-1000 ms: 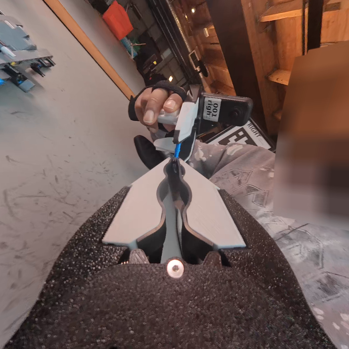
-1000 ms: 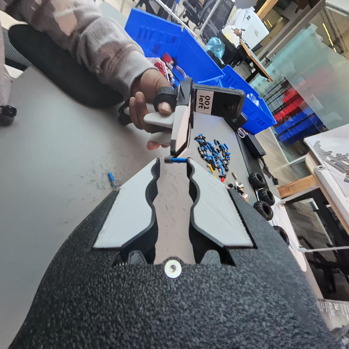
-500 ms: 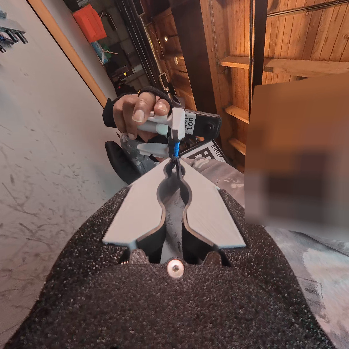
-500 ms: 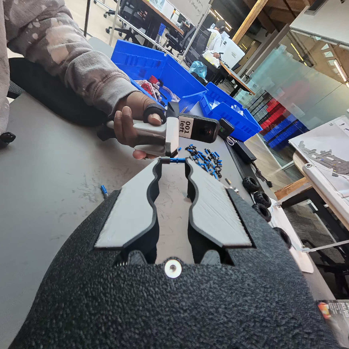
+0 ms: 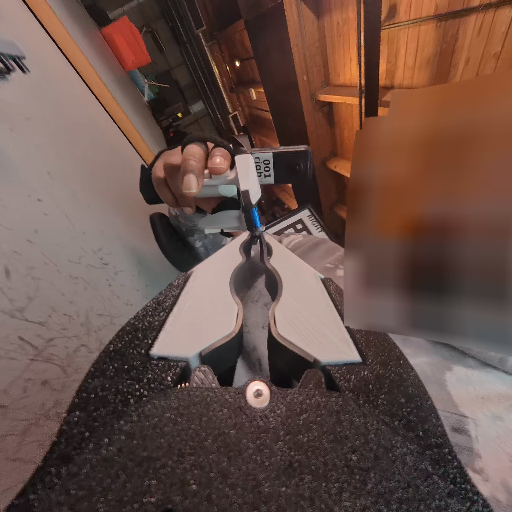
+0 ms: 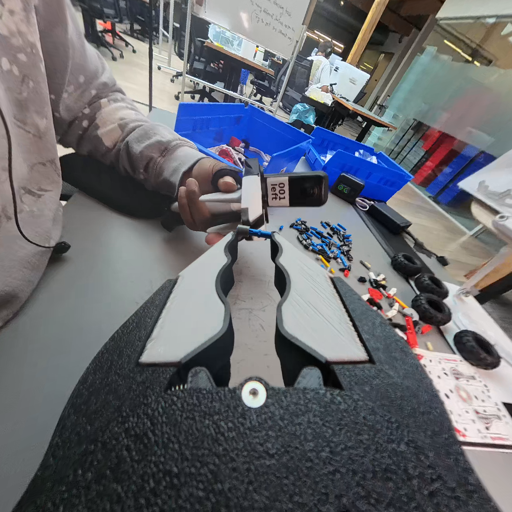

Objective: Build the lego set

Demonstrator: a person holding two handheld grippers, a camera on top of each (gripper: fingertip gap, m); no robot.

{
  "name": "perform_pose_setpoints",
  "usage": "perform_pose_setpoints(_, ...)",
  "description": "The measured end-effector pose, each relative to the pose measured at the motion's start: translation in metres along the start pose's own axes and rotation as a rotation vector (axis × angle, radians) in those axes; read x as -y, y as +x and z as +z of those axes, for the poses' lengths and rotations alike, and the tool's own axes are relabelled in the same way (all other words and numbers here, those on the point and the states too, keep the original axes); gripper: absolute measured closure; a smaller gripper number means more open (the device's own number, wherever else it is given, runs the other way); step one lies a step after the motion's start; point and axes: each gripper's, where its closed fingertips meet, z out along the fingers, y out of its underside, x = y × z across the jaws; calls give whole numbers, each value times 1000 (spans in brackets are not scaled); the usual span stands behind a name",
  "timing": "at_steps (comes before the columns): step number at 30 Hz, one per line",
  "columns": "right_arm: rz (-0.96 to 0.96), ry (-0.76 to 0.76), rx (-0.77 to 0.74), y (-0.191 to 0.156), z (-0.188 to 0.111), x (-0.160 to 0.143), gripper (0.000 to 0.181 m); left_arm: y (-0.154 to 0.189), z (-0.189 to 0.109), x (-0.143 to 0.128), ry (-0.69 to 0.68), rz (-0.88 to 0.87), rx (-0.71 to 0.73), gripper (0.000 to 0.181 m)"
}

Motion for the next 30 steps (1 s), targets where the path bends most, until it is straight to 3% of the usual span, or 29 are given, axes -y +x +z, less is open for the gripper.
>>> perform_pose_setpoints(1,57,2,4,3,0,-1,158,-1,-1,1,-9,65,41,174)
perform_pose_setpoints(3,165,2,22,8,-3,-4,158,-5,-3,-3,-73,248,174,164)
perform_pose_setpoints(7,288,-50,84,5,-4,-15,158,-21,-13,-1,-199,682,532,162)
perform_pose_setpoints(11,379,-81,140,-3,1,-18,158,-26,-12,-7,-297,892,661,163)
perform_pose_setpoints(22,482,-203,187,-19,8,-38,158,-42,-11,-21,-471,1067,805,175)
perform_pose_setpoints(27,407,-199,128,-15,12,-36,145,-42,-13,-13,-389,978,791,176)
perform_pose_setpoints(30,364,-181,79,-12,15,-34,151,-47,-14,-14,-375,934,785,176)
